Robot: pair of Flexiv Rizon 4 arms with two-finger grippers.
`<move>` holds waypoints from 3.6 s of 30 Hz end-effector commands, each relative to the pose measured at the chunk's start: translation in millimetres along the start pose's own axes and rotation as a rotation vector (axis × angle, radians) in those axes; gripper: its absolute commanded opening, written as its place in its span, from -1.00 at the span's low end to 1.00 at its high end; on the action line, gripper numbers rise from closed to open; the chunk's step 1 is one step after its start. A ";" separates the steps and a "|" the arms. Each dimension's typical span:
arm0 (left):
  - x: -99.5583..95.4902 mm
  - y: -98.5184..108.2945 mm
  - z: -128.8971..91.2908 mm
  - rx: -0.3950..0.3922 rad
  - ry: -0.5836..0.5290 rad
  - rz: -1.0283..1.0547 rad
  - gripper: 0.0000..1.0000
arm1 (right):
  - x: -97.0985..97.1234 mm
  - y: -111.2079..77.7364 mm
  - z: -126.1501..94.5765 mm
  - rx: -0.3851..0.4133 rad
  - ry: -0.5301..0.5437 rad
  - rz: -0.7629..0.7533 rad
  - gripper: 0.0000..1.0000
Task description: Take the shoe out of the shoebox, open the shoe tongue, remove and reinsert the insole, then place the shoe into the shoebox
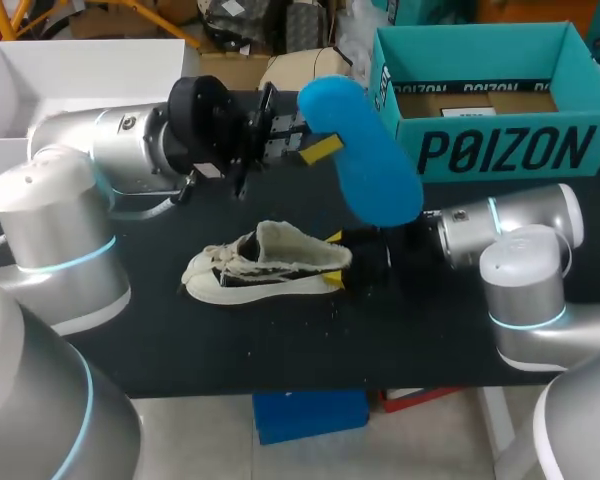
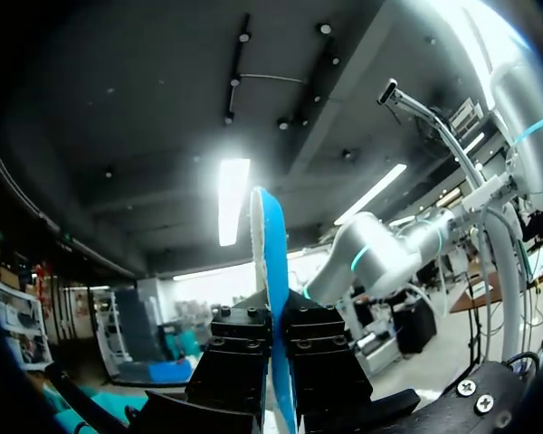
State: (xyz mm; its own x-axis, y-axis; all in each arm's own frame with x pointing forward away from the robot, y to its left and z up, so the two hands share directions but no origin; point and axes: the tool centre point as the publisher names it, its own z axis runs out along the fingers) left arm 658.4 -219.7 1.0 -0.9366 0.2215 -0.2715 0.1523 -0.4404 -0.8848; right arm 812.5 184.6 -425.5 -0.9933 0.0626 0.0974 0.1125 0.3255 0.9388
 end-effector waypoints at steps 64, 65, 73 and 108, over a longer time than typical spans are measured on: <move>9.8 -21.6 -16.4 -0.269 -0.187 -0.362 -1.00 | 18.1 5.8 -46.0 0.305 0.077 -0.046 1.00; 9.8 -21.6 -16.4 -0.269 -0.187 -0.362 -1.00 | 17.1 9.6 -50.3 0.339 0.084 -0.058 1.00; 9.8 -21.6 -16.4 -0.269 -0.187 -0.362 -1.00 | 7.5 39.0 -72.9 0.607 0.090 -0.153 1.00; 9.8 -21.6 -16.4 -0.269 -0.187 -0.362 -1.00 | 11.2 64.8 -63.8 1.043 0.007 -0.242 1.00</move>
State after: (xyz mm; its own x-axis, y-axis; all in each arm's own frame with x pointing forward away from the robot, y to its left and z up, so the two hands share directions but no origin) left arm 652.2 -193.5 11.5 -0.9813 0.1496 0.1209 -0.1395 -0.1209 -0.9828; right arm 802.8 139.3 -346.5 -0.9905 -0.1206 -0.0661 -0.1352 0.9419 0.3075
